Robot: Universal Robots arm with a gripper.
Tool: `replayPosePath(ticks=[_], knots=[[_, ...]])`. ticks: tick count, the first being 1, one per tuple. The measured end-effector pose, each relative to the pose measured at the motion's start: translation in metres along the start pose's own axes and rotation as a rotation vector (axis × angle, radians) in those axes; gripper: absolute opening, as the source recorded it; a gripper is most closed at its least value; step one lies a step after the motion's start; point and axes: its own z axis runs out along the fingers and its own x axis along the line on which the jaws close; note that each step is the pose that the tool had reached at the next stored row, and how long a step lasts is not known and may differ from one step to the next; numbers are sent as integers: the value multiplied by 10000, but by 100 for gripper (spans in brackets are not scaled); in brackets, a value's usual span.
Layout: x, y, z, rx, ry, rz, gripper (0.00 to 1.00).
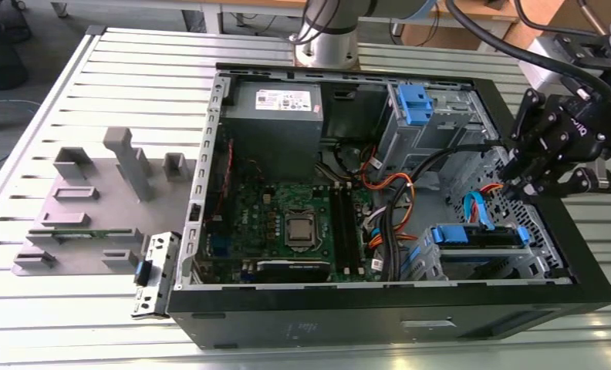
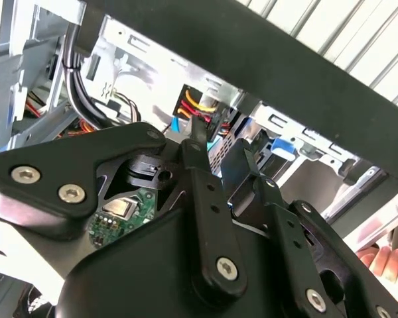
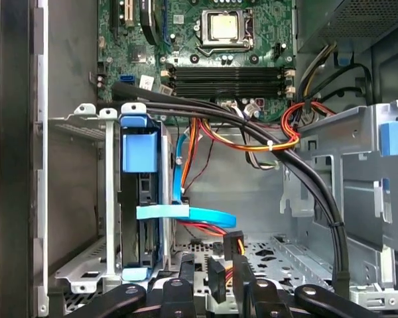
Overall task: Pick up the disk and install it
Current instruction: 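Insert the second disk wire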
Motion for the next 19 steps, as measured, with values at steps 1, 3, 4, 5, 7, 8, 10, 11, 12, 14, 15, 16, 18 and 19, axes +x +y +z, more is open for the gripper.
replayPosePath(ticks=[1,3,4,5,7,8,10,11,12,14,15,16,18,19], knots=[[0,-9,5,0,2,0,36],[0,-21,17,1,3,-1,36],[0,-24,23,1,6,0,36],[0,-27,28,1,10,1,36],[0,-37,38,0,19,0,36],[0,-44,41,-3,24,1,36],[-1,-56,49,-9,33,1,36],[-1,-58,53,-14,40,2,36],[-1,-59,58,-19,46,3,36],[1,-62,65,-40,58,3,36],[1,-62,66,-40,57,2,36],[1,-62,66,-40,58,3,36],[1,-62,66,-40,57,2,36],[1,-62,66,-41,57,3,35]])
